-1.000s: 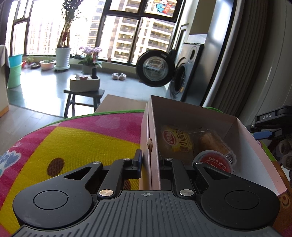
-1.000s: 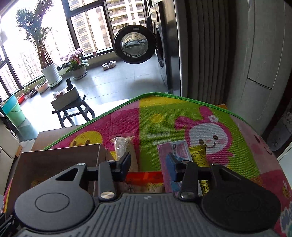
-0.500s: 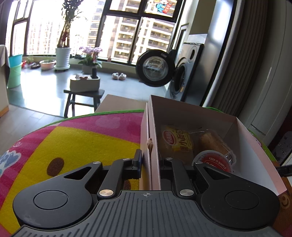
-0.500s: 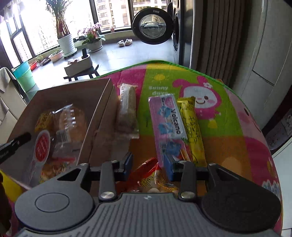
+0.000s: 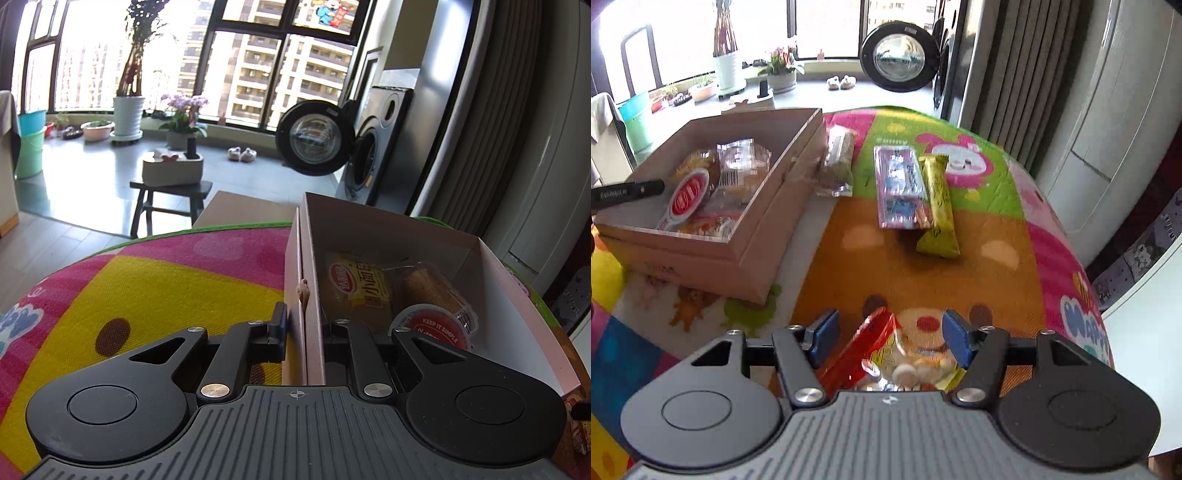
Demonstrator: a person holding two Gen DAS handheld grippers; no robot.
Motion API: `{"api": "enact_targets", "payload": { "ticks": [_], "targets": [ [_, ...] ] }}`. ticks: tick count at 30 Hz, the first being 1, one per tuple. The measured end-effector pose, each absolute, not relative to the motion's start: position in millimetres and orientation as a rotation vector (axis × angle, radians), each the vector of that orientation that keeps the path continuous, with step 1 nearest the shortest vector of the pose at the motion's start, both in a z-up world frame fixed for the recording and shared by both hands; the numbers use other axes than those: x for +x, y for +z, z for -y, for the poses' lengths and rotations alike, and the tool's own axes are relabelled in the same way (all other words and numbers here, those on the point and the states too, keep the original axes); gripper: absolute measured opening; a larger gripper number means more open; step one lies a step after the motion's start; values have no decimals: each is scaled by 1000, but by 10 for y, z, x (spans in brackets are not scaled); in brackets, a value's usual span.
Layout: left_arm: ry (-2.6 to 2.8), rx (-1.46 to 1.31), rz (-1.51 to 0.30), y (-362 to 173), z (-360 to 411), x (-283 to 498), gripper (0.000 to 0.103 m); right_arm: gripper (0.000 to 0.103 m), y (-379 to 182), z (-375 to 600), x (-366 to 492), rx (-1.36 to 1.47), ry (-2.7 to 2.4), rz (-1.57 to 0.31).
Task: Organize objects
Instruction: 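Withdraw the right gripper from the box and reach over the snacks on the mat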
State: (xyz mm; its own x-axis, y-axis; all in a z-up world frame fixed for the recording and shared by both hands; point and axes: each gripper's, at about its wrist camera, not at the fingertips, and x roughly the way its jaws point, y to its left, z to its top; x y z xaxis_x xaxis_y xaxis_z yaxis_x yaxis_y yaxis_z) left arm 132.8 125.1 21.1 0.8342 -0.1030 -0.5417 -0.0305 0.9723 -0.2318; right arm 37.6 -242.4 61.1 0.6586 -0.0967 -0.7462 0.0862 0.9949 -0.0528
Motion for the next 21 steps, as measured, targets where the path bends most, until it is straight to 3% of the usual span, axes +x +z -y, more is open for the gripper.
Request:
{"api": "enact_targets", "payload": {
  "ticks": [6,16,19,21],
  "targets": [
    [-40,-237,-584,210,-1249,1328,15,63,755,2602,1055,89,-122,-796],
    [-40,-237,-584,209,-1253,1323,15,62,421,2763,1804,162,-196,-840],
    [-39,-236,-584,210,-1253,1324,15,47,443,2692,1695,112,-161,-849],
    [-40,-237,-584,210,-1256,1322,15,43,460,2644,1584,89,-146,-864]
  ]
}}
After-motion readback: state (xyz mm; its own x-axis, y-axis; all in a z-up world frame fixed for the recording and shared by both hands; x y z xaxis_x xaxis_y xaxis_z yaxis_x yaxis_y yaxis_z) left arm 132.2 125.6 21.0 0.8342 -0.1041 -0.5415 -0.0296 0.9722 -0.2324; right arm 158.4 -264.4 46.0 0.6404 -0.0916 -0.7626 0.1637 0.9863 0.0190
